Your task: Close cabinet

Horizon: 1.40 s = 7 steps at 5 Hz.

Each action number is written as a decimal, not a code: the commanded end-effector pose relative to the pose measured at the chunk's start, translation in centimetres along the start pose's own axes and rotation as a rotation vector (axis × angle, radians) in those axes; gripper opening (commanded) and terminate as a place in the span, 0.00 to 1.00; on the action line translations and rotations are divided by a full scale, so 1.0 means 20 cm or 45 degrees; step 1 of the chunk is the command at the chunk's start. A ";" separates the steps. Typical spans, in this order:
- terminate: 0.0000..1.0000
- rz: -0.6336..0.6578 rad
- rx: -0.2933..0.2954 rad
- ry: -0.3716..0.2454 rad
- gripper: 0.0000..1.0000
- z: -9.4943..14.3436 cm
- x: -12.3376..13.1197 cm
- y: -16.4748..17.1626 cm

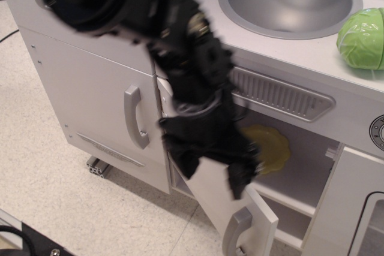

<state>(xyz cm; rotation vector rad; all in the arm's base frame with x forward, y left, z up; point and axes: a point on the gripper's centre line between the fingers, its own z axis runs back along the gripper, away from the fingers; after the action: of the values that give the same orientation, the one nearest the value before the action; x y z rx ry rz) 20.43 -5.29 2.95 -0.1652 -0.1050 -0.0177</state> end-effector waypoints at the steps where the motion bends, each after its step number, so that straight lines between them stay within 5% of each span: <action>1: 0.00 -0.101 0.111 -0.017 1.00 -0.14 -0.06 0.14; 4: 0.00 -0.019 0.123 -0.144 1.00 -0.35 0.15 0.11; 7: 0.00 0.191 0.083 -0.280 1.00 -0.41 0.45 -0.02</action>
<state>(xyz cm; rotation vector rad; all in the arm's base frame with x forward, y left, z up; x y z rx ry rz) 29.54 -6.92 -5.23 -0.1019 -0.2885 0.1668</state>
